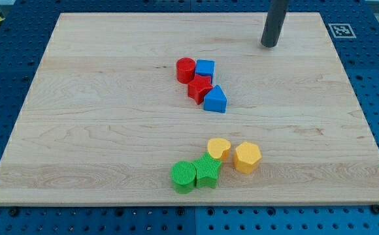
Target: Push the blue cube to the right
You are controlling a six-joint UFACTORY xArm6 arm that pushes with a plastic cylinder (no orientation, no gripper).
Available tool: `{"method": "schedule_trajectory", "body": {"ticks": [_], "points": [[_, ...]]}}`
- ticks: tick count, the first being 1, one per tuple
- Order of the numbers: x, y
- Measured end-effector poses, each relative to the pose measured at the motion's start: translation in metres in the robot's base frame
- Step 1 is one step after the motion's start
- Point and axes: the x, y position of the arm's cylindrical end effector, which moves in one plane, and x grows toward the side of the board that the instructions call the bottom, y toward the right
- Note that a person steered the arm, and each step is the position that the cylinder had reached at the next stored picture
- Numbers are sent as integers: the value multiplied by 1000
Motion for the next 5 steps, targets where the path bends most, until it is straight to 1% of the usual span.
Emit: {"method": "schedule_trajectory", "body": {"ticks": [3,5], "points": [[7,-6],[13,-104]]}}
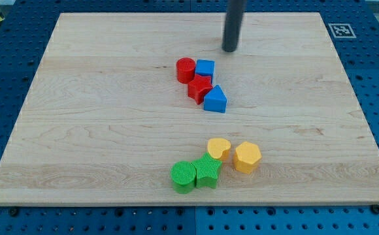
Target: Push the blue cube to the right
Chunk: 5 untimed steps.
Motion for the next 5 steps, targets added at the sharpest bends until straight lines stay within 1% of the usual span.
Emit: {"method": "schedule_trajectory", "body": {"ticks": [1,2,5], "points": [[19,-41],[39,-54],[69,-65]]}}
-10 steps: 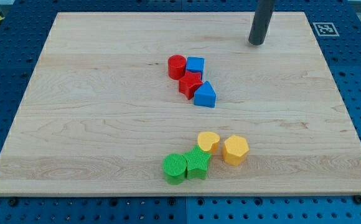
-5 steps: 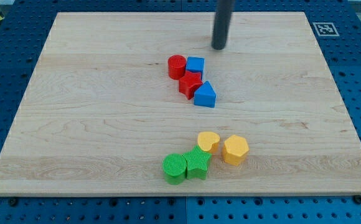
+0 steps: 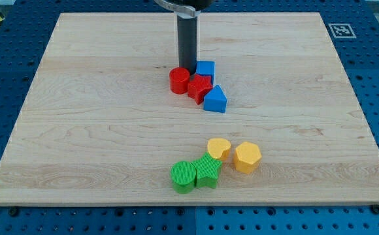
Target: Push the blue cube to the right
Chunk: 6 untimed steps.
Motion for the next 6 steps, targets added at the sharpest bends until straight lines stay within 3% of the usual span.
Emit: {"method": "schedule_trajectory", "body": {"ticks": [2,4,5,6], "points": [[2,46],[40,118],[38,125],[-3,95]]}}
